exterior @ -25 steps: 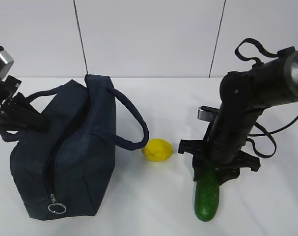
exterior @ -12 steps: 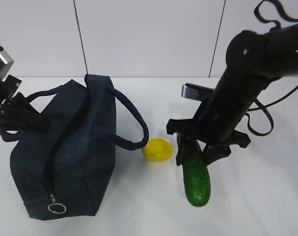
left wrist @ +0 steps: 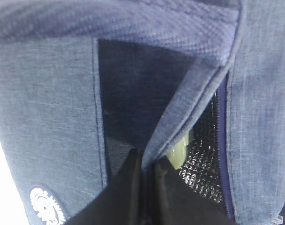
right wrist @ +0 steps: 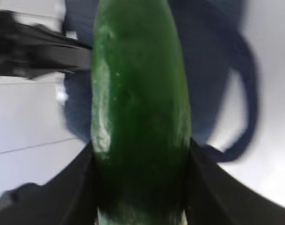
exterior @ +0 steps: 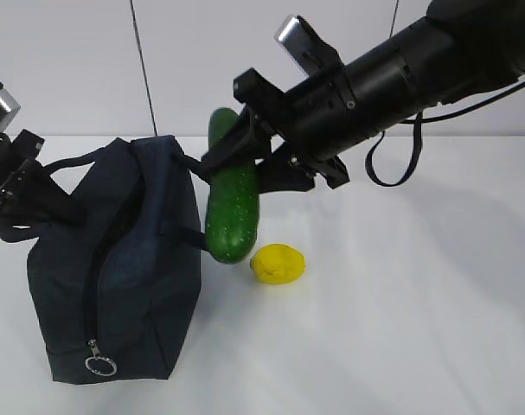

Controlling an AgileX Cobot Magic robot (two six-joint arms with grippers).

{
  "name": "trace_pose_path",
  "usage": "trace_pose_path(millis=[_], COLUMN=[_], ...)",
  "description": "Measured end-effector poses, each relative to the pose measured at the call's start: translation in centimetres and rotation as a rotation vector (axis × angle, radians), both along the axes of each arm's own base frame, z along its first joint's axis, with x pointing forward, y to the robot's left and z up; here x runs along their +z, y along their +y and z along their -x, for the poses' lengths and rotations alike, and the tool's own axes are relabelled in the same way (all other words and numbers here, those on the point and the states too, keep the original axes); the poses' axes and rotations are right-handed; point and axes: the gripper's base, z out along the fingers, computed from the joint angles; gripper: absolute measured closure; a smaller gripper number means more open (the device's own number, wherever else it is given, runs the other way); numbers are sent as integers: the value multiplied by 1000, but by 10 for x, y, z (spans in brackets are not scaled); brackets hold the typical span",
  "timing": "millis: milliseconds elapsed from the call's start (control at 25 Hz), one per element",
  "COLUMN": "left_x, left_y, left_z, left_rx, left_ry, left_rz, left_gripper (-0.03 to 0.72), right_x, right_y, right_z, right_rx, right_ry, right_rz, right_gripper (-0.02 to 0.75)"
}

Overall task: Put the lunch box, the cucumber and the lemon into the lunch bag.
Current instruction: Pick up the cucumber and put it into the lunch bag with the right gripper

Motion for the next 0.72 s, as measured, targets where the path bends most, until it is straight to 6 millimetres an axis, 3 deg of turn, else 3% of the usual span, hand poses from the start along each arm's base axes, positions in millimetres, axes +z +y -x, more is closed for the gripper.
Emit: trace_pose_path(millis=[240, 400, 720], left_x=[0, 0, 4], left_y=[0, 0, -4], left_z=[0, 0, 1], left_rx=[5, 5, 8], left_ry=[1, 4, 21], left_rz=[-2, 7, 67], left_gripper=[670, 671, 671], right_x=[13, 14, -11], right_y=[10, 27, 44], right_z=[-4, 1, -4], right_rx=[-18, 15, 14], right_ry=[-47, -82, -54], right_rz=[-178, -239, -236], right_gripper=[395, 395, 395])
